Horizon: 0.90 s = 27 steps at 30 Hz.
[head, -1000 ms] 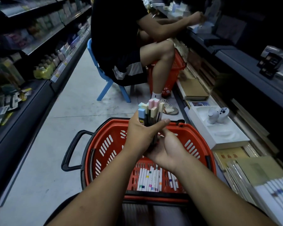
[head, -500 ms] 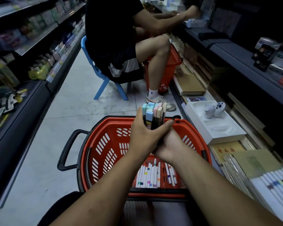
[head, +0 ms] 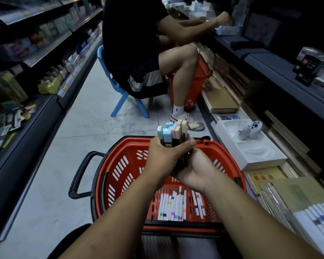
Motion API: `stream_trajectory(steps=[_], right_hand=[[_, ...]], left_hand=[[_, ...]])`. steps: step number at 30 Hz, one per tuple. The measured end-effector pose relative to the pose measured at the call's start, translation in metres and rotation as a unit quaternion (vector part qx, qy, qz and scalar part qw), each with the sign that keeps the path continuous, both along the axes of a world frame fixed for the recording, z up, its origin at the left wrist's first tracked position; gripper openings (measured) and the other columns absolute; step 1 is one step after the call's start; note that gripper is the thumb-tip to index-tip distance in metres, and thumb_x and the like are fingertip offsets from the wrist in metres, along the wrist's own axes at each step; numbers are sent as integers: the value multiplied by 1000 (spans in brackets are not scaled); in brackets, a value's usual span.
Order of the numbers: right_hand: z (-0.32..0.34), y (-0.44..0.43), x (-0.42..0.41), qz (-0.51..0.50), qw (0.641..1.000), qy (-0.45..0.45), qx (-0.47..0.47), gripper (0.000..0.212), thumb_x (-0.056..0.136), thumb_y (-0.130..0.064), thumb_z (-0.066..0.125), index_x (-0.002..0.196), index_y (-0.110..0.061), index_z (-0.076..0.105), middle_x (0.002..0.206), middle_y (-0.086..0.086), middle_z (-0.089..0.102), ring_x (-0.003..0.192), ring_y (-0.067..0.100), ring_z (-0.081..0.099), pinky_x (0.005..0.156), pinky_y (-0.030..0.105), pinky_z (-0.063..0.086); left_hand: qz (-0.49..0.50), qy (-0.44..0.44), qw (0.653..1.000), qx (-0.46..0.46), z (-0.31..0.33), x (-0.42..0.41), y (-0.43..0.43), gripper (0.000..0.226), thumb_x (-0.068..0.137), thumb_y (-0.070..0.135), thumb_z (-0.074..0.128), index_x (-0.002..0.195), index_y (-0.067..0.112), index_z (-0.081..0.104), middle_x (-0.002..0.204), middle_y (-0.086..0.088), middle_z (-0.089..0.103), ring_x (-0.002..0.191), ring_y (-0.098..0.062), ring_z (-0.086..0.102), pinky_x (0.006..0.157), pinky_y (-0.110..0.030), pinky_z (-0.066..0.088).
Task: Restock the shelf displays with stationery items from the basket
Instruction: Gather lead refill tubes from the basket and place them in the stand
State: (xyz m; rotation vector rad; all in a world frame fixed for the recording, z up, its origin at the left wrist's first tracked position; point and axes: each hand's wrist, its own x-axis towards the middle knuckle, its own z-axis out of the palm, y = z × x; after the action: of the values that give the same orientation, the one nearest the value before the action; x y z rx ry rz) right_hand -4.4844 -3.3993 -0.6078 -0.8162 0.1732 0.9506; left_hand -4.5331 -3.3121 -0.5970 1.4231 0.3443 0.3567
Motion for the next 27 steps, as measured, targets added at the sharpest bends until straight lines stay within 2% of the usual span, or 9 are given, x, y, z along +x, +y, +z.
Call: stream_trajectory(steps=[5, 8, 11, 15, 18, 20, 25, 27], right_hand=[[3, -2, -1, -4, 1000, -3, 9, 41, 100, -41, 49, 117, -10, 71, 119, 15, 72, 113, 28, 68, 92, 43, 53], [5, -5, 1, 1, 1000, -24, 9, 39, 91, -38, 57, 115, -10, 72, 120, 16, 72, 117, 31, 66, 99, 46, 52], [6, -7, 3, 14, 999, -35, 8, 47, 80, -36, 62, 116, -8, 73, 121, 16, 71, 118, 31, 65, 104, 46, 49], [1, -7, 5, 31, 998, -47, 1, 42, 90, -32, 58, 124, -10, 70, 126, 16, 69, 120, 31, 65, 110, 47, 45], [0, -11, 6, 33, 998, -50, 9, 37, 96, -31, 53, 118, -11, 74, 127, 16, 69, 118, 30, 66, 108, 47, 47], [-2, -12, 5, 29, 998, -48, 15, 37, 101, -31, 46, 111, -13, 77, 125, 16, 70, 117, 30, 67, 107, 48, 48], [-5, -9, -3, 36, 999, -16, 2, 40, 106, -30, 39, 128, -8, 65, 127, 20, 68, 124, 35, 61, 106, 49, 48], [-4, -8, -7, 57, 998, -16, 3, 42, 106, -31, 39, 131, -8, 63, 130, 22, 66, 124, 36, 61, 107, 50, 47]], left_hand=[[7, -10, 1000, 17, 1, -2, -2, 35, 77, 16, 87, 103, 29, 67, 97, 11, 77, 94, -2, 73, 75, -17, 56], [3, -13, 999, 44, 0, -1, -2, 45, 74, 17, 89, 112, 24, 67, 102, 7, 76, 99, -6, 72, 82, -22, 58], [-19, -28, 997, 65, 2, -2, 1, 46, 75, 15, 88, 116, 17, 66, 104, 3, 76, 101, -8, 72, 83, -21, 57], [-45, -42, 995, 79, 6, -4, 7, 39, 78, 12, 85, 114, 9, 70, 105, -1, 77, 103, -9, 72, 83, -16, 54], [-71, -39, 992, 93, 8, -5, 11, 36, 79, 12, 84, 113, 17, 73, 106, 1, 77, 106, -7, 70, 83, -12, 51], [-82, -14, 992, 91, 6, -4, 13, 38, 78, 13, 85, 112, 25, 72, 106, 7, 76, 105, -3, 70, 82, -15, 54], [-62, 40, 995, 62, -1, -4, 15, 25, 80, 17, 84, 101, 23, 73, 98, 2, 77, 96, -7, 72, 83, -28, 58], [-33, 43, 997, 46, -3, -8, 15, 17, 82, 16, 81, 94, 25, 72, 93, 0, 76, 90, -7, 73, 80, -27, 59]])
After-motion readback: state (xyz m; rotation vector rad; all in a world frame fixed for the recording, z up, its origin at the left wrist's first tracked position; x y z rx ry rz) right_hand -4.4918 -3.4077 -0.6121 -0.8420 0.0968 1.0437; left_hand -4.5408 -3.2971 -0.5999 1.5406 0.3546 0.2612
